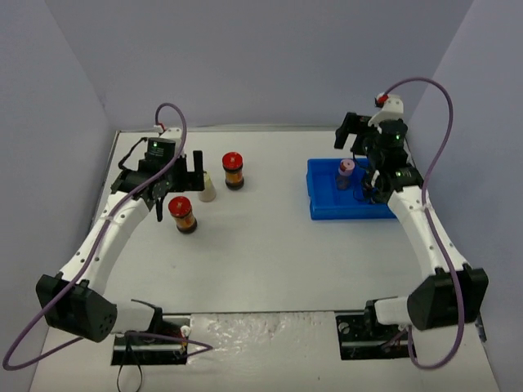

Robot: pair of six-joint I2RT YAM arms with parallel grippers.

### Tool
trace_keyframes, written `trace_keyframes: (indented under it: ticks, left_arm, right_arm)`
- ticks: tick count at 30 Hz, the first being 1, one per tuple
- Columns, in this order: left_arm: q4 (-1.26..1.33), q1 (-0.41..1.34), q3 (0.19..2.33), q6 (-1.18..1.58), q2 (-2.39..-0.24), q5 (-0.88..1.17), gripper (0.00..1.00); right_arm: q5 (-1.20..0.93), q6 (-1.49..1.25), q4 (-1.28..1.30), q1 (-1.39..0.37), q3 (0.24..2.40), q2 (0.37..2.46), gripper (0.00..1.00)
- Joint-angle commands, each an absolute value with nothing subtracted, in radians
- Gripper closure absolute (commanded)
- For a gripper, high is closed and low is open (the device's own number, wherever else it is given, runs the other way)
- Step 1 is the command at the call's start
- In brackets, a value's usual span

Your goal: Organize the condiment bottles

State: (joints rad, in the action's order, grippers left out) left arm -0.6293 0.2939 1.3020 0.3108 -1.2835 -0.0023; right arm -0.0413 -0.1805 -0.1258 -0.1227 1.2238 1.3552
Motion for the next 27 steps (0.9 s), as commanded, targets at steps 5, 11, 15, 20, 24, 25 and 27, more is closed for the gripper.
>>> trace_keyframes:
  ticks: [5, 11, 15, 20, 24, 25, 27]
  left_arm:
    - [-0.586, 0.290, 1.576, 0.334, -1.592, 0.016, 0.03]
    - [-0.644, 0.290, 1.710, 0.403, -1.806, -0.047, 0.03]
    - [-0.664, 0.290, 1.738, 0.439, -1.875, -0.070, 0.09]
    - [-0.687, 0.290, 1.748, 0.468, -1.920, -0.104, 0.26]
    - [-0.688, 0.289, 1.727, 0.478, -1.916, -0.093, 0.40]
    - [-0.682, 0.290, 1.710, 0.477, -1.907, -0.088, 0.46]
    - [-0.677, 0.294, 1.687, 0.476, -1.879, -0.079, 0.59]
  right_arm:
    - [-0.159, -0.212, -0.089, -0.137, 1.085, 1.125, 0.00]
    - [-0.166, -0.212, -0.051, -0.137, 1.018, 1.016, 0.00]
    - [-0.164, -0.206, -0.034, -0.137, 0.993, 0.973, 0.00]
    - [-0.165, -0.207, -0.023, -0.135, 0.965, 0.953, 0.00]
    - [-0.172, -0.208, -0.023, -0.135, 0.959, 0.953, 0.00]
    - [-0.172, -0.205, -0.022, -0.135, 0.960, 0.954, 0.00]
    - [-0.172, -0.193, -0.023, -0.135, 0.964, 0.957, 0.00]
